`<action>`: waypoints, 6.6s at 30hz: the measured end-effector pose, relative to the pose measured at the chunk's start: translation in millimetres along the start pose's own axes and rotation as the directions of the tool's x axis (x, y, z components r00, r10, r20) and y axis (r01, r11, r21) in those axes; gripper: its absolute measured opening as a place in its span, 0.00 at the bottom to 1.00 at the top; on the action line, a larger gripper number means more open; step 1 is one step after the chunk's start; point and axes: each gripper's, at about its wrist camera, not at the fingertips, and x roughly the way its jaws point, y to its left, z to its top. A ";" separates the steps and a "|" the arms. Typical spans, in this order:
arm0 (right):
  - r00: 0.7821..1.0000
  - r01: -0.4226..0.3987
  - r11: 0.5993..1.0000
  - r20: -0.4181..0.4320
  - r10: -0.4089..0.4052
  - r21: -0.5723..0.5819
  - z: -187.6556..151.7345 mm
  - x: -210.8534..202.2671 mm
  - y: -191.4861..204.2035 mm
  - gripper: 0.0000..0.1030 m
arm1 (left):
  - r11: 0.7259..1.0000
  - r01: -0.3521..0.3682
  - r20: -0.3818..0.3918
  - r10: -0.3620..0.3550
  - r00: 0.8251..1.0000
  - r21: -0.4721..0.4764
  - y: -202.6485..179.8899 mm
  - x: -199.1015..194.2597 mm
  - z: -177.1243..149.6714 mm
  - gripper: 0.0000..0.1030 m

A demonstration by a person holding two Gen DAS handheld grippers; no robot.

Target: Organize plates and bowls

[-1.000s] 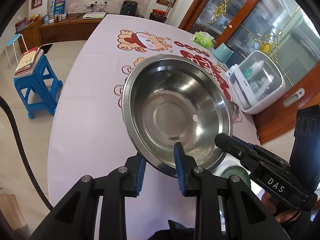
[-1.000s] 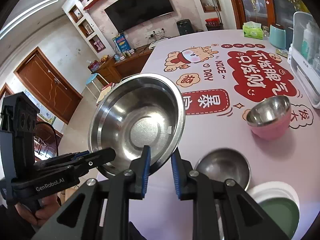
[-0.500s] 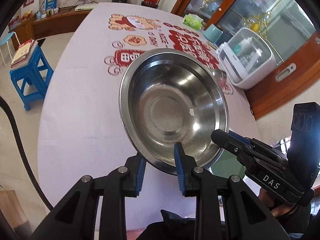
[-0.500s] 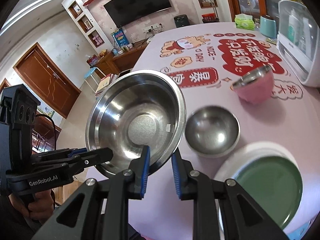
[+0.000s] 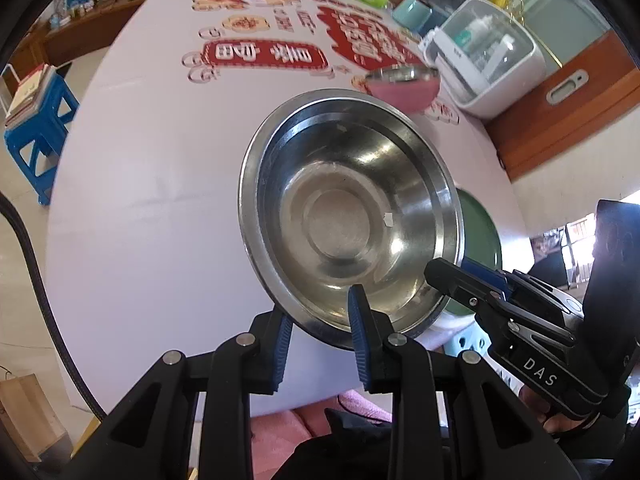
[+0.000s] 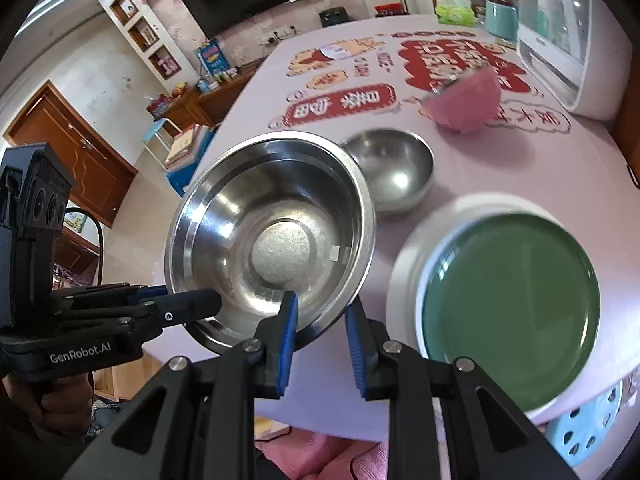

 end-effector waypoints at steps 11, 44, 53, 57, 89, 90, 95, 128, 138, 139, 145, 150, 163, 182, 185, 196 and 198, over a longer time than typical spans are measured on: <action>0.995 0.074 0.997 -0.073 -0.072 0.035 -31.2 19.1 -6.8 0.25 | 0.999 -0.030 -0.117 0.034 0.993 0.031 -2.6 40.4 -16.3 0.25; 0.987 0.161 0.985 0.018 -0.160 -0.069 -7.2 9.7 18.8 0.43 | 0.965 -0.243 0.106 0.233 0.967 0.099 -3.1 -1.1 5.4 0.44; 0.987 0.119 0.982 0.123 -0.101 -0.146 22.2 -15.7 6.0 0.50 | 0.961 -0.269 0.237 0.246 0.940 0.070 -34.2 -33.5 17.6 0.54; 0.985 0.088 0.976 0.161 -0.056 -0.198 29.5 -31.7 -7.1 0.51 | 0.959 -0.281 0.288 0.256 0.923 0.047 -57.4 -39.5 19.8 0.63; 0.952 0.052 0.932 0.299 0.062 -0.359 124.4 -97.4 -171.1 0.73 | 0.925 -0.292 0.315 0.360 0.878 -0.243 -186.7 7.8 99.2 0.75; 0.950 0.054 0.933 0.306 0.061 -0.355 128.8 -97.6 -175.1 0.73 | 0.923 -0.289 0.314 0.361 0.878 -0.255 -186.8 9.7 104.5 0.75; 0.941 0.035 0.945 0.330 0.079 -0.325 149.0 -92.9 -189.6 0.74 | 0.910 -0.267 0.310 0.366 0.877 -0.318 -186.8 21.0 132.1 0.75; 0.944 -0.179 0.956 0.235 0.234 -0.233 197.5 22.0 -233.8 0.74 | 0.836 -0.169 0.116 0.266 0.957 -0.523 -119.5 160.6 223.8 0.75; 0.956 -0.174 0.967 0.205 0.211 -0.186 198.7 31.6 -244.4 0.74 | 0.861 -0.162 0.061 0.218 0.974 -0.483 -124.5 184.6 225.6 0.75; 0.958 -0.171 0.968 0.200 0.207 -0.181 198.9 33.0 -245.0 0.74 | 0.862 -0.161 0.059 0.215 0.975 -0.480 -124.9 186.3 225.6 0.75; 0.960 -0.188 0.969 0.180 0.216 -0.159 199.7 37.9 -249.7 0.74 | 0.865 -0.192 0.021 0.227 0.974 -0.464 -124.0 198.1 224.7 0.75; 0.957 -0.209 0.965 0.169 0.235 -0.156 198.5 39.6 -250.7 0.74 | 0.867 -0.197 0.016 0.230 0.973 -0.457 -123.6 202.2 225.6 0.74; 0.963 -0.223 0.959 0.114 0.245 -0.174 197.1 49.7 -242.6 0.69 | 0.864 -0.194 0.029 0.234 0.972 -0.464 -111.4 203.8 227.4 0.32; 0.982 -0.188 0.977 0.011 0.190 -0.101 191.5 68.6 -255.8 0.19 | 0.882 -0.172 0.043 0.212 0.976 -0.440 -118.4 204.7 229.4 0.13; 0.982 -0.186 0.979 0.006 0.187 -0.089 191.5 66.2 -259.2 0.18 | 0.882 -0.150 0.048 0.191 0.980 -0.446 -118.6 202.1 226.7 0.11; 0.984 -0.168 0.984 0.051 0.171 -0.057 179.3 34.6 -268.8 0.17 | 0.917 -0.125 0.063 0.160 0.985 -0.379 -148.2 186.3 212.7 0.11; 0.984 -0.168 0.984 0.053 0.171 -0.056 176.6 29.1 -269.6 0.16 | 0.922 -0.119 0.067 0.154 0.986 -0.369 -153.0 181.6 207.0 0.11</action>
